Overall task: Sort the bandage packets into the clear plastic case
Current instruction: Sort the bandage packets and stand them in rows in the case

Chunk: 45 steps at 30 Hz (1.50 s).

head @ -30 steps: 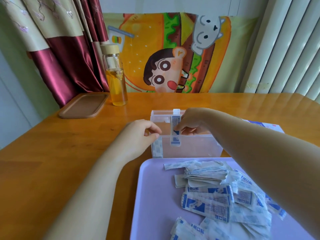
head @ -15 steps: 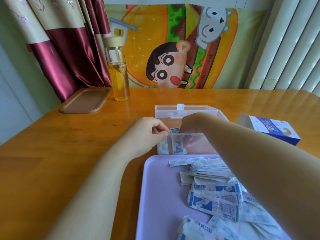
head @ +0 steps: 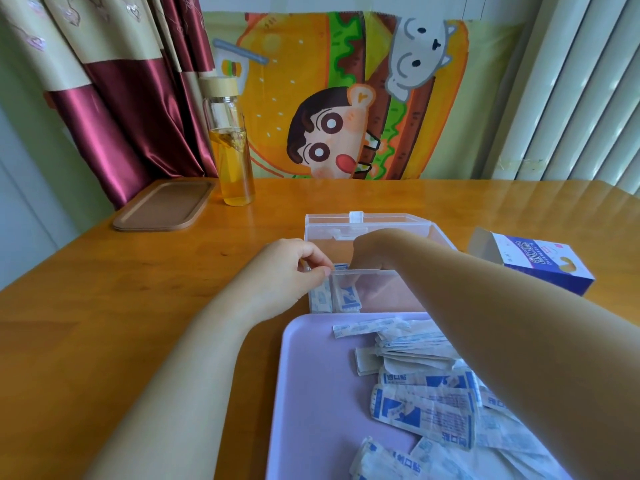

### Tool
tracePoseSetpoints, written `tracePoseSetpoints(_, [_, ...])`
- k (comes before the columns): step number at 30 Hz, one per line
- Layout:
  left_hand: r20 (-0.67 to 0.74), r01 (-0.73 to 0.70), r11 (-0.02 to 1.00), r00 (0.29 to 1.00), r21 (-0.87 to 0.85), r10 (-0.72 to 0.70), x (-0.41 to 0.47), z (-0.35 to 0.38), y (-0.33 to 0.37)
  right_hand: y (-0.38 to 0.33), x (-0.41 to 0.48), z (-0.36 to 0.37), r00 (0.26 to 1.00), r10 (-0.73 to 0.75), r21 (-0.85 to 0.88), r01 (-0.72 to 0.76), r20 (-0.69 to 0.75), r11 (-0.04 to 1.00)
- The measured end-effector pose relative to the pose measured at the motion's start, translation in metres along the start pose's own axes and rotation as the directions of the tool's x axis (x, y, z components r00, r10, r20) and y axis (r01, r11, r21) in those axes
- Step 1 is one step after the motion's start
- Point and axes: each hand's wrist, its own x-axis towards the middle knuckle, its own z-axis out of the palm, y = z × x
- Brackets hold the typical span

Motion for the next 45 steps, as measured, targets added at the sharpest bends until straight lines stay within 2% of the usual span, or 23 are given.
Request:
tracePoseSetpoints(3, [0.008, 0.004, 1.000, 1.000, 0.005, -0.004, 0.001, 0.000, 0.001, 0.001, 0.005, 0.000, 0.993, 0.040, 0.054, -0.046, 0.111, 0.997])
tracePoseSetpoints(8, [0.011, 0.006, 1.000, 1.000, 0.008, -0.006, 0.001, -0.001, 0.002, 0.003, 0.009, 0.002, 1.000, 0.025, 0.056, -0.026, 0.017, 0.998])
tracePoseSetpoints(12, [0.007, 0.009, 1.000, 1.000, 0.011, -0.009, 0.000, -0.001, 0.002, 0.004, 0.014, 0.001, 0.994, 0.055, 0.179, -0.071, 0.094, 0.981])
tracePoseSetpoints(19, [0.002, 0.014, 1.000, 1.000, 0.014, -0.014, 0.000, -0.001, 0.004, 0.002, 0.019, 0.003, 0.990, 0.096, 0.159, -0.111, 0.100, 0.981])
tracePoseSetpoints(23, [0.008, 0.019, 1.000, 1.000, 0.016, -0.019, -0.001, -0.001, 0.005, 0.002, 0.014, 0.002, 0.995, 0.077, 0.114, -0.084, 0.065, 0.990])
tracePoseSetpoints(26, [0.015, 0.029, 0.999, 0.999, 0.014, -0.029, -0.001, -0.001, 0.006, -0.001, 0.009, 0.001, 0.992, 0.067, 0.067, -0.074, 0.106, 0.995])
tracePoseSetpoints(31, [0.015, 0.033, 0.999, 0.999, 0.016, -0.033, 0.000, -0.002, 0.005, -0.005, 0.011, 0.003, 0.986, 0.067, 0.141, -0.088, 0.150, 0.986])
tracePoseSetpoints(45, [0.024, 0.035, 0.999, 0.999, 0.015, -0.035, -0.001, -0.004, 0.007, -0.007, 0.011, 0.006, 0.986, 0.097, 0.147, -0.117, 0.139, 0.982])
